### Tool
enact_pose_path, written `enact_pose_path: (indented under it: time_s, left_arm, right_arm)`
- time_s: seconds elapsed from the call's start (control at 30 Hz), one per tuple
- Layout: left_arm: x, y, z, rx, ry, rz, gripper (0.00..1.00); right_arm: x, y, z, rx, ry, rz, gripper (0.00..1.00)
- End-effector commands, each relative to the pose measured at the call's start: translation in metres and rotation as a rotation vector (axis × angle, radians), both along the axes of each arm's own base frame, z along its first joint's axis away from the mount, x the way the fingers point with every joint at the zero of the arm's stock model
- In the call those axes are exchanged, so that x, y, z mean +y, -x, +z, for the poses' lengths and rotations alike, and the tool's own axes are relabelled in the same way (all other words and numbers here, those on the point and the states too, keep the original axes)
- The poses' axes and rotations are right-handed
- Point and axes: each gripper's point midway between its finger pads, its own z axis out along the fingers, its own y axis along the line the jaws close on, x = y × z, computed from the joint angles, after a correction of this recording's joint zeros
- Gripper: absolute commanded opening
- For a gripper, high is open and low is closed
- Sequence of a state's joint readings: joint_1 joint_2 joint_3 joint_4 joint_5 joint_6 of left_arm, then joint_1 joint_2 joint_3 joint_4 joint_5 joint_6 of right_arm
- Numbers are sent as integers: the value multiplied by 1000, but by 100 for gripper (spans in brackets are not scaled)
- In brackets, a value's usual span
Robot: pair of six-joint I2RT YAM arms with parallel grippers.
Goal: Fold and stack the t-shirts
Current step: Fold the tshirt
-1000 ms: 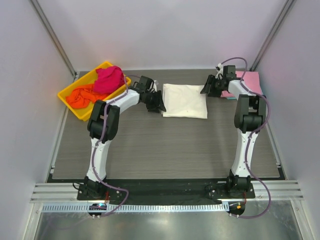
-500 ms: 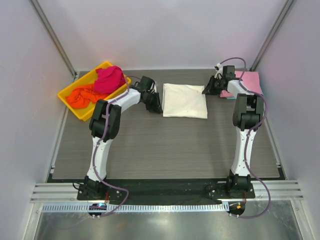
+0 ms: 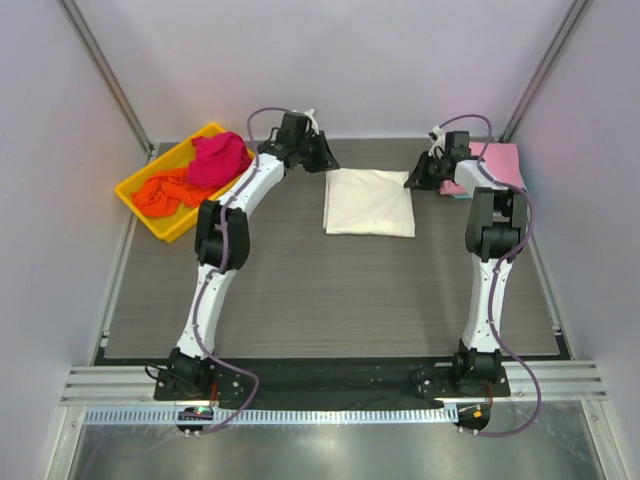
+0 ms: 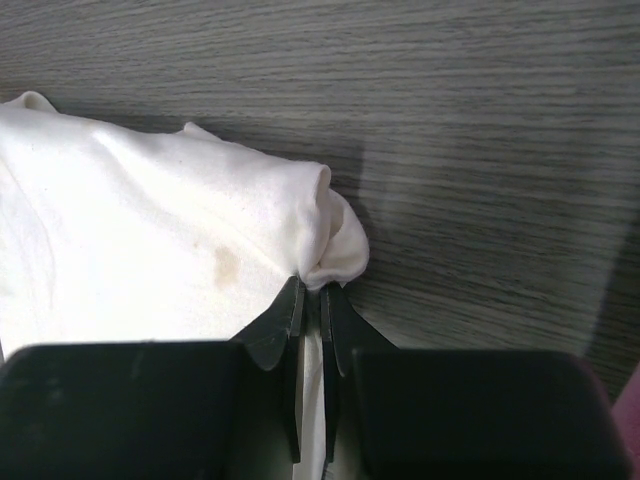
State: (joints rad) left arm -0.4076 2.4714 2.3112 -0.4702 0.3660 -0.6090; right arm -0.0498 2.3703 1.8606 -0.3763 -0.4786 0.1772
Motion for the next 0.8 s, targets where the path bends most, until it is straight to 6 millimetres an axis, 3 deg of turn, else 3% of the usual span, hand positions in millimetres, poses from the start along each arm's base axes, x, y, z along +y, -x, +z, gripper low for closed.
enact_pose_path:
  time_s: [0.0, 0.23, 0.4, 0.47, 0.63, 0.77]
  left_arm:
    - [10, -31, -28, 9, 78, 31, 15]
    - [9, -81, -20, -150, 264, 78, 14]
    - [1, -93, -21, -191, 367, 89, 14]
    - [3, -96, -33, -176, 365, 117, 15]
    - [-2, -83, -39, -136, 382, 65, 14]
    - [4, -59, -5, -155, 335, 22, 15]
  right_arm:
    - [-10, -12, 19, -73, 59, -9, 3]
    - [-11, -14, 18, -72, 61, -18, 3]
    - [-12, -7, 16, -60, 74, -9, 8]
    - [-15, -7, 15, -58, 88, -16, 9]
    - [-16, -16, 20, -77, 87, -11, 26]
    - [-19, -18, 20, -71, 76, -16, 43]
